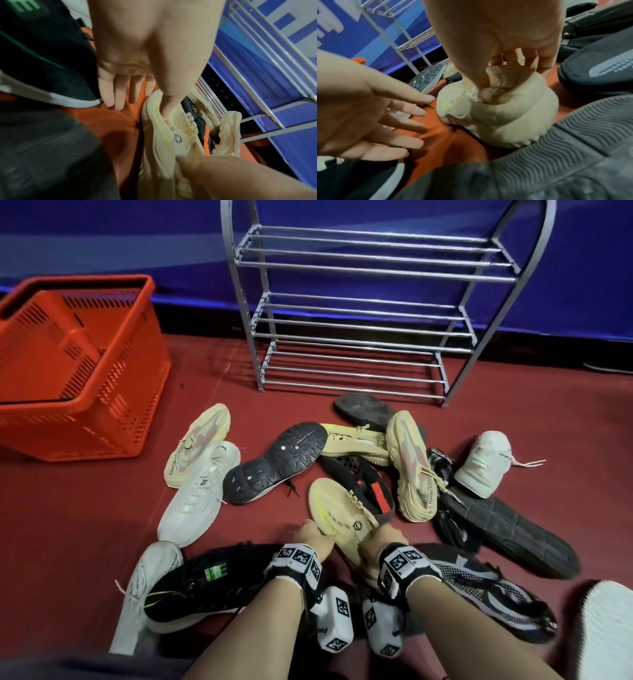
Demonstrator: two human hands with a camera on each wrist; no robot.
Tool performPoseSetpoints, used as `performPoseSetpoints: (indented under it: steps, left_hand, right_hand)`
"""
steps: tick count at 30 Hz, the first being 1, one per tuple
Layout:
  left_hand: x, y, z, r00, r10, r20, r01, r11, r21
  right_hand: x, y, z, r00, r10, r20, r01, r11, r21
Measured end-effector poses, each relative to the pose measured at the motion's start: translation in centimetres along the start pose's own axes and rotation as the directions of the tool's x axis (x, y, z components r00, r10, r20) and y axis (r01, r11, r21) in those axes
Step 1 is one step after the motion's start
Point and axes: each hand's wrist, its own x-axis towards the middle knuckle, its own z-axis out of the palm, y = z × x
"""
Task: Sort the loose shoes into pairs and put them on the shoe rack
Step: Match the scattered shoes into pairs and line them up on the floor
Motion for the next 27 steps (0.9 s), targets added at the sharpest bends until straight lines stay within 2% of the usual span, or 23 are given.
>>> performPoseSetpoints:
  steps: [3,6,8,10,11,14,18,20,24,27]
  left_hand:
    - [0.2,-0.6,0.6,0.999,-0.044,0.015,0.045,0.994,-0.1]
    - [0.5,-0.6,1.8,0.995,-0.054,0.083,0.072,0.967,-0.243]
    - [1.7,-0.7,3.2,0.994,-0.034,0.103,0.069,0.931,-0.36]
    - [2.0,-0.5,3.6,0.991,-0.082,0.105,0.121,0.879,-0.462]
    - [1.8,-0.5,3.3,0.992,-0.107,0.062,0.123,0.881,-0.456]
    - [1.1,-1.0,2.1,0.988,-0.131,-0.079,0.108,0.963,-0.247]
    - [1.3,-1.5,1.7,0.996,-0.087,-0.02,0.082,0.98,-0.184]
    - [1.3,-1.5,1.2,0.998,-0.054,-0.019,0.051,0.986,-0.156]
    - [0.6,-1.4,0.8,0.996,0.021,-0.086,-0.041,0.972,-0.231]
    - [-1.3,-0.1,-1.1,0.975,0.155,-0.161,-0.202,0.919,-0.338]
  right_hand:
    - [-1.0,0.6,-0.7,0.999,-0.003,-0.039,0.005,1.0,0.03]
    - [-1.1,1.0,-0.9,1.0,0.008,0.003,-0.008,0.991,0.135]
    - [-1.0,0.9,0.1,0.998,-0.027,0.049,0.016,0.974,0.227]
    - [-0.2,0.9,2.0,0.99,-0.083,0.112,0.043,0.945,0.325]
    - [0.2,0.9,2.8,0.984,-0.106,0.145,0.048,0.934,0.354]
    - [-0.1,0.7,2.6,0.959,-0.171,0.227,0.07,0.916,0.394]
    - [-0.8,0.7,1.0,0.935,-0.197,0.295,0.059,0.907,0.416]
    - [-0.4,0.8,1.0,0.942,-0.205,0.264,0.088,0.914,0.397]
    - [-1.1,0.5,-0.4,0.95,-0.278,0.142,0.206,0.901,0.383]
    - [-2.7,-0.3,-2.9,0.947,-0.313,0.065,0.258,0.868,0.424]
